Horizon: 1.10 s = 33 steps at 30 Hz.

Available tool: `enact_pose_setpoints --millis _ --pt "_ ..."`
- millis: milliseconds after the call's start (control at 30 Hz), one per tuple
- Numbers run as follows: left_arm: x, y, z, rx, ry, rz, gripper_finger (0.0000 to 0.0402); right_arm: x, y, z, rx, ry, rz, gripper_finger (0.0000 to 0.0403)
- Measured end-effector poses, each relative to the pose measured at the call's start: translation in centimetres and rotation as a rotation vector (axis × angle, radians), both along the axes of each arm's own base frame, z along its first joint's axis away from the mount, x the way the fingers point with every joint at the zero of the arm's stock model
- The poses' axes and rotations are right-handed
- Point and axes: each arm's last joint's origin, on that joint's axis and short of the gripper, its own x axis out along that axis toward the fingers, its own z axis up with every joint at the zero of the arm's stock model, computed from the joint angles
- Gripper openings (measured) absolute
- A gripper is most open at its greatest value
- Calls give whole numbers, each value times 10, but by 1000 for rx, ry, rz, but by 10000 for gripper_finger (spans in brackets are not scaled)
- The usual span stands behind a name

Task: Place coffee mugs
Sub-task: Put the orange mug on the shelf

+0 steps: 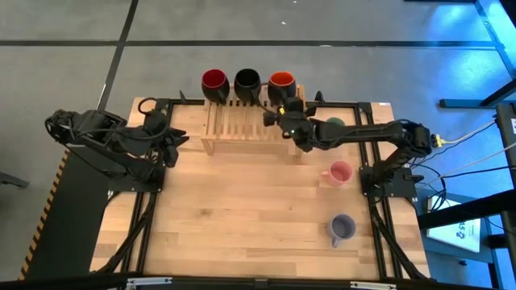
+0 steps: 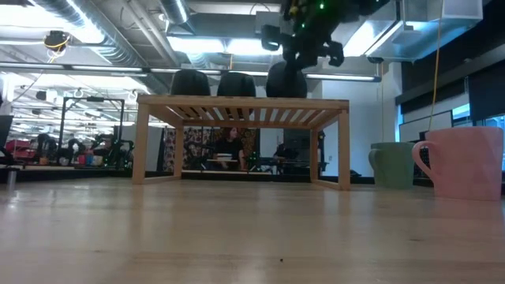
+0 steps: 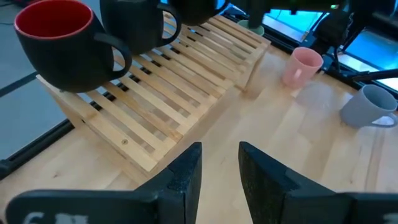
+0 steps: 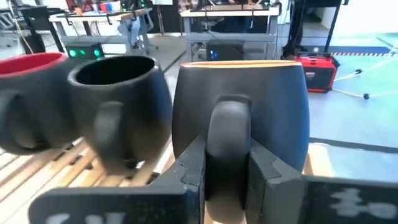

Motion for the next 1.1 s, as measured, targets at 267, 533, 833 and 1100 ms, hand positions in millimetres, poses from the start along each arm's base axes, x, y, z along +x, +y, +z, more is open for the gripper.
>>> enact_pose_setpoints --millis 267,533,833,1100 --pt "0 1 0 30 6 0 100 -5 -23 -9 -66 -80 46 45" --pt "0 1 1 42 2 13 100 -7 -32 -28 -72 -72 56 45" --pt "0 1 1 46 -1 20 100 2 -36 -41 -96 -50 57 45" --pt "0 1 1 46 -1 20 100 4 -29 -42 -95 -39 74 48"
